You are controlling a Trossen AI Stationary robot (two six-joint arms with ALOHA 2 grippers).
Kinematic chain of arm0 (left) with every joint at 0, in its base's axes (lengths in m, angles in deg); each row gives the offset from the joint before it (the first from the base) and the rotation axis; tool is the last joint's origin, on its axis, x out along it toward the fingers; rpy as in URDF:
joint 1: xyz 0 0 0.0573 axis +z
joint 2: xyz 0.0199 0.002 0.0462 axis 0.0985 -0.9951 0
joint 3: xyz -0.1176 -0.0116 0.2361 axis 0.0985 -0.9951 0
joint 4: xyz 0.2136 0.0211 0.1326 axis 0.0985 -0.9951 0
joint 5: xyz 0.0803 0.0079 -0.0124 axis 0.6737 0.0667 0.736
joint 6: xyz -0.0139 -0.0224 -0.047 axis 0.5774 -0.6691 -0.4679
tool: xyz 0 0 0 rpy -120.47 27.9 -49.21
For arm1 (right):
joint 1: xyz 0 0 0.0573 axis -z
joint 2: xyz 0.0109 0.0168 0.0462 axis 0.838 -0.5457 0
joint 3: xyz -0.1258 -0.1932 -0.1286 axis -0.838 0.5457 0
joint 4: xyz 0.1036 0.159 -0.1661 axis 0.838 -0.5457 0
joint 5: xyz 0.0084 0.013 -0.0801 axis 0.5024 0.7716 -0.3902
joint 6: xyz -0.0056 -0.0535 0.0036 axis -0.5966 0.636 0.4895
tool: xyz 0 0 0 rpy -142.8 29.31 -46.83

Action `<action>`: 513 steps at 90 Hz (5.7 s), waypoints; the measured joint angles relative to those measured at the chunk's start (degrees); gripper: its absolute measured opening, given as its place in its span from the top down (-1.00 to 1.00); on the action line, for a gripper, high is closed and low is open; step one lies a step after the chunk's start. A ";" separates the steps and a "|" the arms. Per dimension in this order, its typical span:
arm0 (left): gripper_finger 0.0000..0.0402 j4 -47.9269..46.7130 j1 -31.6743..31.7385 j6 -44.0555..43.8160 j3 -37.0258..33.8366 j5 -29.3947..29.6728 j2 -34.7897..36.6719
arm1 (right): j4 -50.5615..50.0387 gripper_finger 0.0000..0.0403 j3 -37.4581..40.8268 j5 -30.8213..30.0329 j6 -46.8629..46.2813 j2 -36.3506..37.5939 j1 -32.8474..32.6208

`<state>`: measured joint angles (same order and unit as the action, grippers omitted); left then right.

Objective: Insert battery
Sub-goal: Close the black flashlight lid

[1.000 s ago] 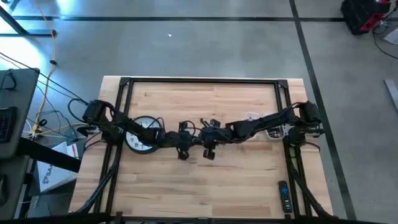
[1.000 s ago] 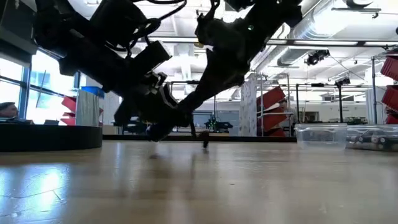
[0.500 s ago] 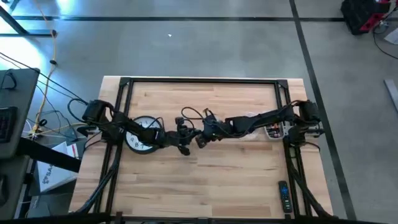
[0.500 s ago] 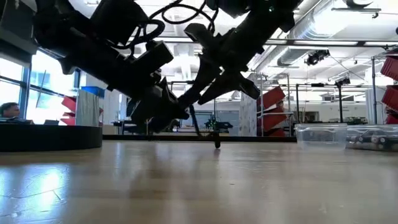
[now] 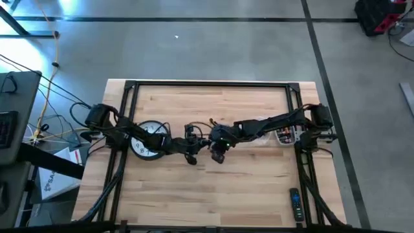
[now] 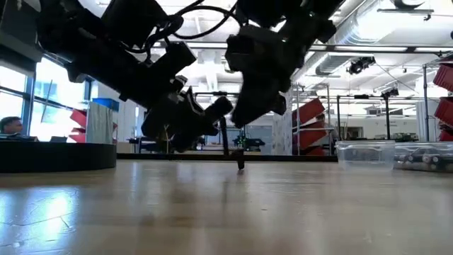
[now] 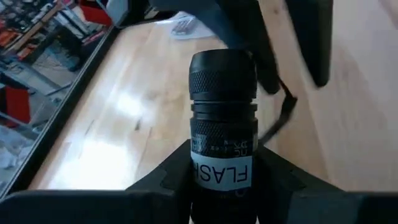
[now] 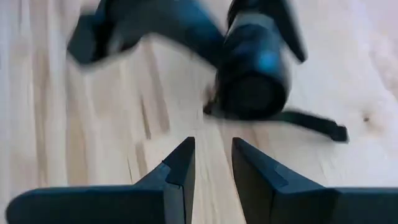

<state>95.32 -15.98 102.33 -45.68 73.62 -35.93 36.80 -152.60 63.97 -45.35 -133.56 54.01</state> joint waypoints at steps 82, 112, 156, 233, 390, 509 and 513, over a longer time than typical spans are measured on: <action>0.51 3.82 4.74 -6.82 -0.24 -29.82 -1.78 | -10.34 0.64 -11.26 -32.17 69.05 -4.10 -16.08; 0.51 3.82 4.74 -6.64 -0.28 -29.71 -1.84 | -9.24 0.39 -11.69 -34.93 72.11 -4.46 -16.85; 0.51 3.75 4.74 -6.44 -0.26 -29.66 -1.84 | -9.01 0.35 -10.08 -35.91 72.87 -4.46 -14.19; 0.51 3.64 4.74 -6.37 -0.24 -28.97 -1.84 | -5.63 0.34 -10.06 -29.86 72.97 -4.44 -14.54; 0.51 2.34 1.21 1.23 -0.33 -6.78 -1.84 | -4.78 0.57 -10.10 -29.59 37.04 -6.03 -8.30; 0.51 7.34 -4.66 9.91 -0.11 30.61 -1.67 | -0.36 0.46 -10.15 -5.99 -2.32 2.06 7.50; 0.51 7.21 -4.22 9.17 -0.13 27.52 -1.68 | -0.97 0.41 -10.15 -6.66 -0.71 3.01 7.22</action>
<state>102.53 -20.20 111.50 -45.81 101.14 -37.62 35.83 -162.75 57.32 -46.06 -130.55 61.23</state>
